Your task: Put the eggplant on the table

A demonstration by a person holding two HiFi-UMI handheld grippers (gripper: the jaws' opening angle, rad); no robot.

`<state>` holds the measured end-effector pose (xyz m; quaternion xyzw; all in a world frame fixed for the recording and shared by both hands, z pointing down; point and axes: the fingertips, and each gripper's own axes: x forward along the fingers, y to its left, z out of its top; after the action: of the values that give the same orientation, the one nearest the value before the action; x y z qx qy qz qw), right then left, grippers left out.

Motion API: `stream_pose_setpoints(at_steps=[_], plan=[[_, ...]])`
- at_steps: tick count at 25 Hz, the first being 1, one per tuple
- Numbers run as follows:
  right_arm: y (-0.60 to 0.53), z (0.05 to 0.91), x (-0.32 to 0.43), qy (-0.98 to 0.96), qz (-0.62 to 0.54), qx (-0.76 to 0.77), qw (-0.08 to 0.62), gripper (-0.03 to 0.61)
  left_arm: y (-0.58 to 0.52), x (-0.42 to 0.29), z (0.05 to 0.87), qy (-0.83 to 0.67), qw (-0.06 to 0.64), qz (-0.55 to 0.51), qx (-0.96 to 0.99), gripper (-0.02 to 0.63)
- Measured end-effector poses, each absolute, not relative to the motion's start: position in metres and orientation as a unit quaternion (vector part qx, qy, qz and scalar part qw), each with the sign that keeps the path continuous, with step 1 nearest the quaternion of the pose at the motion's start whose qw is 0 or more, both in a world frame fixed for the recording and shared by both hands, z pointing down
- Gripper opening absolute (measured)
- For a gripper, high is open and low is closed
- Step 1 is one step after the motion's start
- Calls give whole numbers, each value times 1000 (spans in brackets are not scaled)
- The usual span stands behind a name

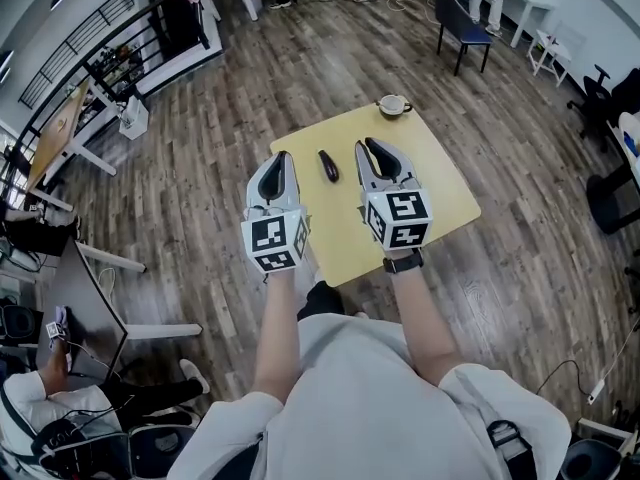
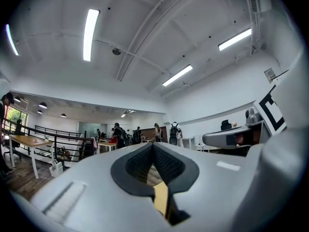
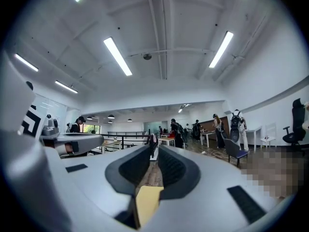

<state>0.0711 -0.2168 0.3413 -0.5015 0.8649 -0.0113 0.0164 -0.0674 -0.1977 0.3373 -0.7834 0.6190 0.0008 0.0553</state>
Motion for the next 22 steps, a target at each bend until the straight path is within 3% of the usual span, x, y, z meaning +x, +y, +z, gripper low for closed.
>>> stream_pose_setpoints(at_steps=[22], plan=[[-220,342,63,866,1,-500,5,37,-198,-70,329,613,77,15,-786,9]])
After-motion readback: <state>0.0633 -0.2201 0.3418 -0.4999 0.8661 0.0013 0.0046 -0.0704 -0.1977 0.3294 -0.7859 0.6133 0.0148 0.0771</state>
